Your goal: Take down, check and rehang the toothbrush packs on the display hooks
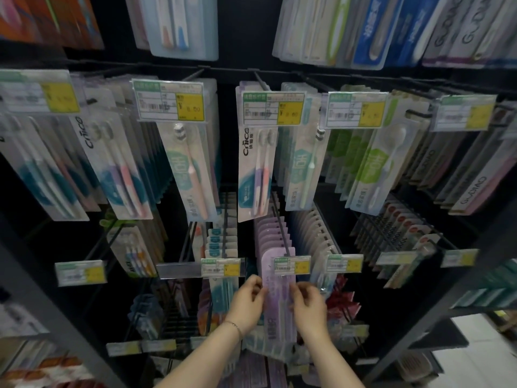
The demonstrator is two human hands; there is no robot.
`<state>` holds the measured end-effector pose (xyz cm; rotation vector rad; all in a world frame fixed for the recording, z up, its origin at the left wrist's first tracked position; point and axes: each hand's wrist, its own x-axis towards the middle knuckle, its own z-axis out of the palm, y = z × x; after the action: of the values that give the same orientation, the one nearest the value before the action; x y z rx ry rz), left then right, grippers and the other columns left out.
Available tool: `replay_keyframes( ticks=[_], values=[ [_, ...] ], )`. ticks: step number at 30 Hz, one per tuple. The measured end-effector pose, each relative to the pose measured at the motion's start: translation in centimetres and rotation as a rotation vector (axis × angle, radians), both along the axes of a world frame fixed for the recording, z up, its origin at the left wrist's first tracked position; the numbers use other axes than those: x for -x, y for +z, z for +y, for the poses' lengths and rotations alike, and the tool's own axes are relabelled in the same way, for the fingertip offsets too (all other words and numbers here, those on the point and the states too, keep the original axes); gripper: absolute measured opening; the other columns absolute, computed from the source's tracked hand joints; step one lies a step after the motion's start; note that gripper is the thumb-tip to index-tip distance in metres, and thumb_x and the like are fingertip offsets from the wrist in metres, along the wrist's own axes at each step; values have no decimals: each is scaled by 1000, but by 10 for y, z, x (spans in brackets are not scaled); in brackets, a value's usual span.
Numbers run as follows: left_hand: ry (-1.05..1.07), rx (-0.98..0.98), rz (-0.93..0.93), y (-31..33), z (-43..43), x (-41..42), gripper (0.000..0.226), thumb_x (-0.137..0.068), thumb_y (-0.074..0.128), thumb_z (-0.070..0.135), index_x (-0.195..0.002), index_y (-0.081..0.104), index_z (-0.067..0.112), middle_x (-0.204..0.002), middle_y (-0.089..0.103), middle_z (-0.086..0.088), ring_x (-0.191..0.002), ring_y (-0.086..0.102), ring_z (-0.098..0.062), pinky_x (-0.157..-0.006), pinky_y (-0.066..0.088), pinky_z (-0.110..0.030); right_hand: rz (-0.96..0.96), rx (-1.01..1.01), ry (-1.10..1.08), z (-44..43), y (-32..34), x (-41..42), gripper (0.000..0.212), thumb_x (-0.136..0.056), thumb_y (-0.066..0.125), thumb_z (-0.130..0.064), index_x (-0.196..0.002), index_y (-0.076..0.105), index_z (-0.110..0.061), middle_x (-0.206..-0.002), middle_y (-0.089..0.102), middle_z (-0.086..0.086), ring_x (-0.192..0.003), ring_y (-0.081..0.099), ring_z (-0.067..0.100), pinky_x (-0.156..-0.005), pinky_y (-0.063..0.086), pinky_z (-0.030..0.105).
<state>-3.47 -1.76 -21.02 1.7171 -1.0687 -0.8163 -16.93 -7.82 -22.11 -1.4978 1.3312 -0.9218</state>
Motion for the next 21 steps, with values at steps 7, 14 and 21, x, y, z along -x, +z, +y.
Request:
replay_keyframes(
  ticks=[7,14,21],
  values=[
    [-60,-26,-94,5,4,-8,12,-97,51,14,-107,55,20,-91,61,5,-78,57,-2,-65,44,-6,45,76,80,1,10,-2,11,-97,53,-16,-98,62,-22,-87,65,-10,-82,61,4,-68,44,15],
    [-68,-56,-121,10,5,-7,35,-97,53,19,-130,43,23,-109,55,9,-81,57,3,-62,44,-4,-9,13,54,6,6,1,20,-98,51,-13,-114,59,-20,-105,66,-4,-99,63,12,-84,47,23],
    [-50,-131,-263,3,7,-8,12,-96,52,17,-105,44,17,-96,55,1,-79,53,-9,-64,39,-19,28,-32,-2,7,-6,22,13,-98,52,-17,-100,60,-27,-101,67,-4,-96,66,17,-86,53,33]
  ],
)
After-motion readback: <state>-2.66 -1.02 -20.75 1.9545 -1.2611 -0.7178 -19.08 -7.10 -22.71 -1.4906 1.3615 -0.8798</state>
